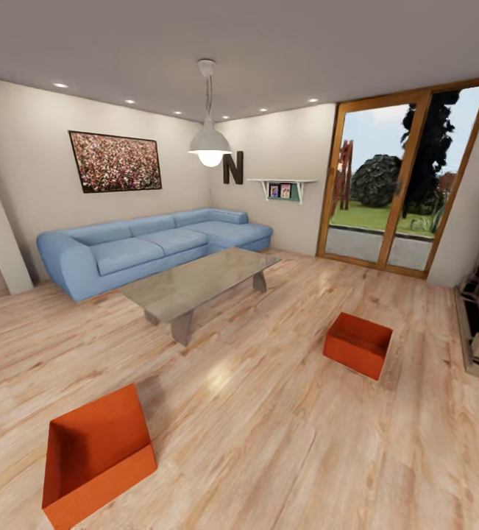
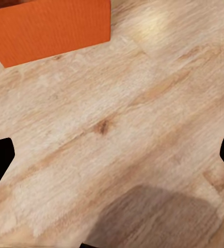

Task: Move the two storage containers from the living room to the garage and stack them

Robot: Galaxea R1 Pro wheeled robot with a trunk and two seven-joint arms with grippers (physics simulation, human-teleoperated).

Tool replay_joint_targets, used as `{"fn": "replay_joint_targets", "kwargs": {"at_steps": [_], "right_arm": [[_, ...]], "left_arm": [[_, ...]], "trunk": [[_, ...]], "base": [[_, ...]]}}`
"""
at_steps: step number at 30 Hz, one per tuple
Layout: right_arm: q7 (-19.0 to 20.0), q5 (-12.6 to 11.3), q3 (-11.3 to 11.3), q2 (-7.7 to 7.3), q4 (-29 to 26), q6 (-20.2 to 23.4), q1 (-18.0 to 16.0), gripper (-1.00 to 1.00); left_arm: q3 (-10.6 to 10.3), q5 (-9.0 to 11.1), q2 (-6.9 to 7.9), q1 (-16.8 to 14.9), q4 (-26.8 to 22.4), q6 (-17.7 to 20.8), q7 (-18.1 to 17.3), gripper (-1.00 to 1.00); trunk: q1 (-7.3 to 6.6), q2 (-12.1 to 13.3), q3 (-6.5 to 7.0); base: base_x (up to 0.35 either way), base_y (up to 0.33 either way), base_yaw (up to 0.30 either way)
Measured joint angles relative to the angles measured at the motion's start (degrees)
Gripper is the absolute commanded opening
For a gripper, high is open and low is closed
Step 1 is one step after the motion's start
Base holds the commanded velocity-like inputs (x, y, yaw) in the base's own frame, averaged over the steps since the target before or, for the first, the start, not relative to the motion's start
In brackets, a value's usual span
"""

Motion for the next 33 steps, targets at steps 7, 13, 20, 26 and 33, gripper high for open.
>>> {"fn": "replay_joint_targets", "kwargs": {"at_steps": [7, 13, 20, 26, 33], "right_arm": [[0.0, 0.0, 0.0, 0.00, 0.0, 0.0, 0.0, 1.00], [0.0, 0.0, 0.0, 0.00, 0.0, 0.0, 0.0, 1.00], [0.0, 0.0, 0.0, 0.00, 0.0, 0.0, 0.0, 1.00], [0.0, 0.0, 0.0, 0.00, 0.0, 0.0, 0.0, 1.00], [0.0, 0.0, 0.0, 0.00, 0.0, 0.0, 0.0, 1.00]], "left_arm": [[0.0, 0.0, 0.00, 0.0, 0.0, 0.0, 0.0, 1.00], [0.0, 0.0, -0.01, 0.0, 0.0, 0.0, 0.0, 1.00], [0.1, 0.0, -0.08, 0.0, 0.0, 0.0, 0.0, 1.00], [0.1, 0.0, -0.09, 0.0, 0.0, 0.0, 0.0, 1.00], [0.1, 0.1, -0.01, 0.0, 0.0, 0.0, 0.0, 1.00]], "trunk": [[0.00, 0.0, 0.00], [0.00, 0.0, 0.00], [0.00, 0.0, 0.00], [0.00, 0.0, 0.00], [0.00, 0.0, 0.00]], "base": [[0.003, -0.002, 0.300], [0.000, 0.000, 0.300], [0.000, 0.000, 0.300], [0.000, 0.000, 0.300], [0.000, 0.000, 0.300]]}}
